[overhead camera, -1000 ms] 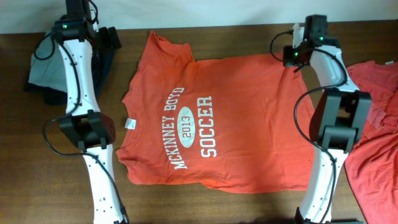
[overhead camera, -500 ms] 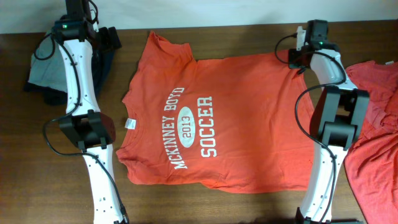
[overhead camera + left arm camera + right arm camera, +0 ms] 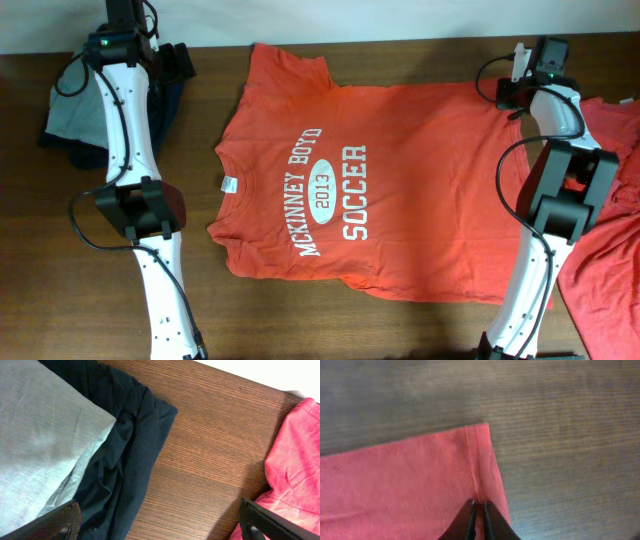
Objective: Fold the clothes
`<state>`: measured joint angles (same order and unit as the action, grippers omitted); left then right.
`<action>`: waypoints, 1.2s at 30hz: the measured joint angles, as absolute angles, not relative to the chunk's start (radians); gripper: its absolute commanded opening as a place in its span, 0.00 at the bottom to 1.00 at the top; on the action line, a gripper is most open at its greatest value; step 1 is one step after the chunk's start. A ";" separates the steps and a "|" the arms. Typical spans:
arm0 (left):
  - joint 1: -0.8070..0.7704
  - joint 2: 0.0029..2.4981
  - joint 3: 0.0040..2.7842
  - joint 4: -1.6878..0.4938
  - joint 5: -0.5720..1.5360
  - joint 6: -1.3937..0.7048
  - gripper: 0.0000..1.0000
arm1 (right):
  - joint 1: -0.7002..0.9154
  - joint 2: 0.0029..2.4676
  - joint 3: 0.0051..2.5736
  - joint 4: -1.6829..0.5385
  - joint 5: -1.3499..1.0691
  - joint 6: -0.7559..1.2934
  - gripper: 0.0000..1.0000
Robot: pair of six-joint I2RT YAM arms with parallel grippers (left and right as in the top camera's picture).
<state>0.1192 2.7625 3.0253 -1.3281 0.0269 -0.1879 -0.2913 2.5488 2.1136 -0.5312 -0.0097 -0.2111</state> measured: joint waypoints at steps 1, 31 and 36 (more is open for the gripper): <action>0.119 2.762 3.025 -1.328 0.027 -0.188 0.99 | -0.289 2.556 2.130 -0.539 -0.018 -0.213 0.16; 0.119 2.762 3.025 -1.328 0.027 -0.188 0.99 | -0.286 2.394 3.137 -1.541 -0.134 -0.146 0.99; 0.119 2.762 3.025 -1.328 0.027 -0.188 0.99 | -0.287 2.395 3.134 -1.541 -0.134 -0.145 0.99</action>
